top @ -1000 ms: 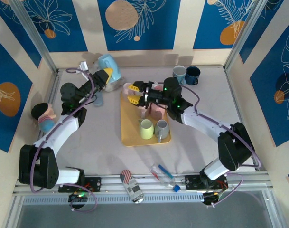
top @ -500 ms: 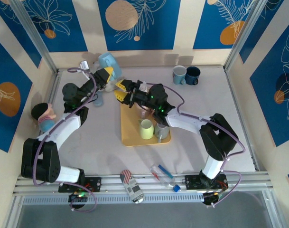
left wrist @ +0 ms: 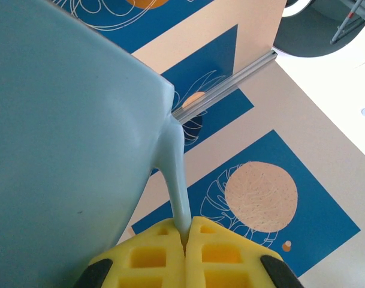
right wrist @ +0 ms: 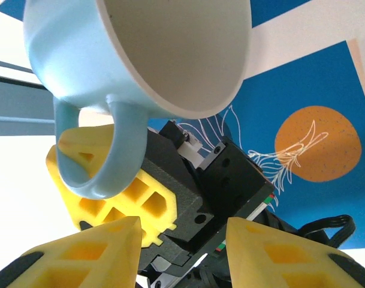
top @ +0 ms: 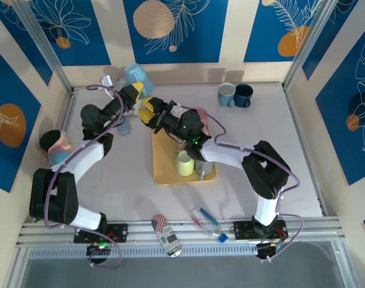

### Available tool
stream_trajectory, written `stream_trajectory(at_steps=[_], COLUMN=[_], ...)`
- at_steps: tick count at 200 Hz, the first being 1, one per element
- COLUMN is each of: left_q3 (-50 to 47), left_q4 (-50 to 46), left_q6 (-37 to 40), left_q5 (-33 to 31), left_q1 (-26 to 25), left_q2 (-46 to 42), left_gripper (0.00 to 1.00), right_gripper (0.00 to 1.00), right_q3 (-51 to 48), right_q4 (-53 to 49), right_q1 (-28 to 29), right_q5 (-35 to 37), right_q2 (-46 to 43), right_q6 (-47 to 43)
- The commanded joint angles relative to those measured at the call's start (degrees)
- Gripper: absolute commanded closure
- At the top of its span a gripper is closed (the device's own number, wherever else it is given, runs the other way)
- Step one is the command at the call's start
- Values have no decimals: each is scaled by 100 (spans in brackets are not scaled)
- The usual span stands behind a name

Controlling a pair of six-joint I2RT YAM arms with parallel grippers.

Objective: Turn the mug right side up

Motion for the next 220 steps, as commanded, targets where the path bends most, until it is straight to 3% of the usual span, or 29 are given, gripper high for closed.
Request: stream_trajectory(at_steps=[1,125,220], left_q3=[337,208,95], left_q4=[884,1301,1470], left_q6=[55,15,219], left_q5=[-84,-275,-320], left_q1=[50,48,37], left_q2=[-104,-97,-197], left_gripper=[100,100,100], right_gripper=[58,58,58], right_q3=[100,133,787], right_q4=[299,821,825], right_q1=[71,191,277], right_q5=[514,1426,1554], right_q2=[-89,-252,102], right_q6=[1798,1734,1919])
